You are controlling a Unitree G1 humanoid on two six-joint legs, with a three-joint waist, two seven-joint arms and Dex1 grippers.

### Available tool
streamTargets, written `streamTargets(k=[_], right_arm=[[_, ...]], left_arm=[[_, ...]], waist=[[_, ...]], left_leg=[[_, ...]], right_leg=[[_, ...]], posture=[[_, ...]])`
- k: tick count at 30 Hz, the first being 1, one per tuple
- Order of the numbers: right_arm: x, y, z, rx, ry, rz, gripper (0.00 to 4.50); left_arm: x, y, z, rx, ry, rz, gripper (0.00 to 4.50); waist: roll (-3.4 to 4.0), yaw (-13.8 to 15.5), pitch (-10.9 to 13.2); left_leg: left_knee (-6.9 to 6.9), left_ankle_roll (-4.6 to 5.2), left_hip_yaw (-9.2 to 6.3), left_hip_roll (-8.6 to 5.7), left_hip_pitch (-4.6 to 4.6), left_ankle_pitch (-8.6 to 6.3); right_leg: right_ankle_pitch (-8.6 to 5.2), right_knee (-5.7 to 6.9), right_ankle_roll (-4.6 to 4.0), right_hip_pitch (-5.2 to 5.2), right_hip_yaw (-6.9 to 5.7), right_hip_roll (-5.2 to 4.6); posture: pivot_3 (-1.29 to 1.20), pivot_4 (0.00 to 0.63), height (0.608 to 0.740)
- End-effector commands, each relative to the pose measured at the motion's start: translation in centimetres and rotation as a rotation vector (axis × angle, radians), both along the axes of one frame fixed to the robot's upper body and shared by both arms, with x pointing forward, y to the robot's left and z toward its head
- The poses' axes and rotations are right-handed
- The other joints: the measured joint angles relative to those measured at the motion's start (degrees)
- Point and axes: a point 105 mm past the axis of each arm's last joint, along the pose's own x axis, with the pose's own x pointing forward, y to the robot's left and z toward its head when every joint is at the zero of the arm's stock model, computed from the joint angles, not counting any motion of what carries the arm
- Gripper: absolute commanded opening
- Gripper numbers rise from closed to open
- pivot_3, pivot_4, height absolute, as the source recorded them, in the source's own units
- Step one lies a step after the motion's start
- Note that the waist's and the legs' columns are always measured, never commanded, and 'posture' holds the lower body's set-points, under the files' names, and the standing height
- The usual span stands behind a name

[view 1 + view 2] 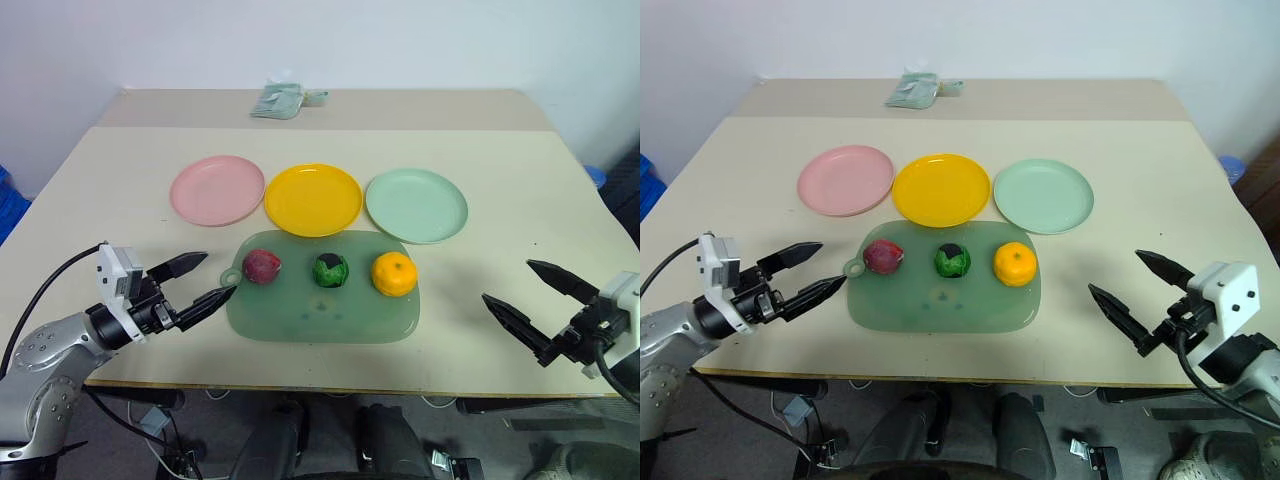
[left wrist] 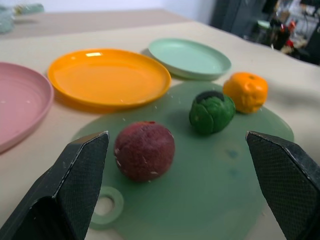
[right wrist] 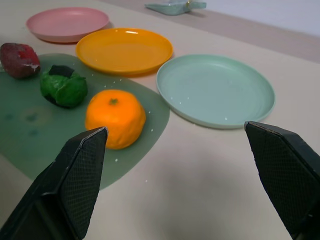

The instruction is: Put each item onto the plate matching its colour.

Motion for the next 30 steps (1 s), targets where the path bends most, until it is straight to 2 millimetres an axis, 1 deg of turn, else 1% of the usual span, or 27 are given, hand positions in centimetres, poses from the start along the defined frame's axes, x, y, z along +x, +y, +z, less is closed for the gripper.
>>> streamTargets(k=[1,7,10,15,17,19,22,23,27,30], right_arm=[[-0.3,0.1,1.1,-0.015,-0.035,0.022,4.46],[-0.1,0.3,1.4,-0.001,-0.048,0.037,4.46],[0.1,1.2,1.4,0.021,-0.056,0.074,4.46],[0.8,2.7,1.7,0.050,-0.077,0.136,4.46],[1.5,4.2,1.9,0.056,-0.090,0.235,4.46],[2.0,5.1,2.1,0.053,-0.094,0.317,4.46],[2.5,6.2,2.4,0.042,-0.082,0.431,4.46],[2.6,6.4,2.3,0.031,-0.072,0.468,4.46],[4.4,8.6,0.7,0.002,-0.022,0.578,4.46],[5.3,9.4,0.6,-0.008,-0.025,0.606,4.46]], left_arm=[[-0.3,0.3,1.0,0.026,-0.029,0.010,4.50],[0.0,0.8,1.2,0.015,-0.050,0.035,4.50],[0.9,1.2,1.2,0.016,-0.084,0.082,4.50],[1.8,1.0,1.1,0.003,-0.102,0.126,4.50],[2.5,0.2,0.7,-0.029,-0.082,0.138,4.50],[3.1,-0.5,0.4,-0.040,-0.052,0.164,4.50],[3.9,-1.5,-0.3,-0.008,-0.004,0.203,4.50],[3.9,-2.0,-0.3,-0.020,0.003,0.187,4.50],[4.4,-2.9,-0.4,-0.026,0.002,0.177,4.50],[4.7,-3.2,-0.8,-0.004,0.010,0.181,4.50]], waist=[[0.00,0.0,0.0],[0.00,0.1,0.0],[0.00,0.1,0.0],[-0.01,0.0,0.0],[-0.02,0.0,0.0],[-0.01,0.1,0.0],[-0.07,0.2,0.0],[-0.07,0.2,0.0],[-0.09,0.0,0.1],[-0.08,0.1,0.1]], left_leg=[[0.00,0.01,0.01,0.01,0.00,0.00],[0.00,0.03,0.05,0.02,-0.02,-0.03],[0.00,0.03,0.05,0.02,-0.02,-0.03],[0.00,0.05,0.11,0.03,-0.02,-0.03],[0.00,0.06,0.12,0.03,-0.02,-0.03],[0.06,0.06,0.15,0.03,-0.02,-0.03],[0.08,0.08,0.15,0.03,0.00,-0.02],[0.07,0.09,0.15,0.03,0.00,-0.01],[0.08,0.24,0.19,0.02,-0.01,0.05],[0.08,0.23,0.20,0.03,0.00,0.05]], right_leg=[[0.00,-0.02,0.00,0.00,0.00,0.00],[0.00,-0.07,0.00,0.01,0.01,-0.01],[0.00,-0.08,0.00,0.01,0.01,-0.01],[0.01,-0.09,0.00,0.01,0.02,-0.01],[0.02,-0.09,0.00,-0.01,0.02,-0.01],[0.07,-0.08,-0.02,0.00,0.02,-0.01],[0.08,-0.08,-0.01,0.03,0.01,0.00],[0.08,-0.08,0.00,0.02,0.01,0.00],[0.10,-0.09,0.02,0.01,0.00,0.01],[0.10,-0.06,0.01,-0.01,0.01,0.01]], posture=[[0.00,0.150,0.740],[0.00,0.150,0.740],[0.00,0.150,0.740],[0.00,0.150,0.740],[0.00,0.150,0.740],[0.00,0.150,0.740],[0.00,0.150,0.740],[0.00,0.150,0.740],[0.00,0.150,0.740],[0.00,0.150,0.740]])
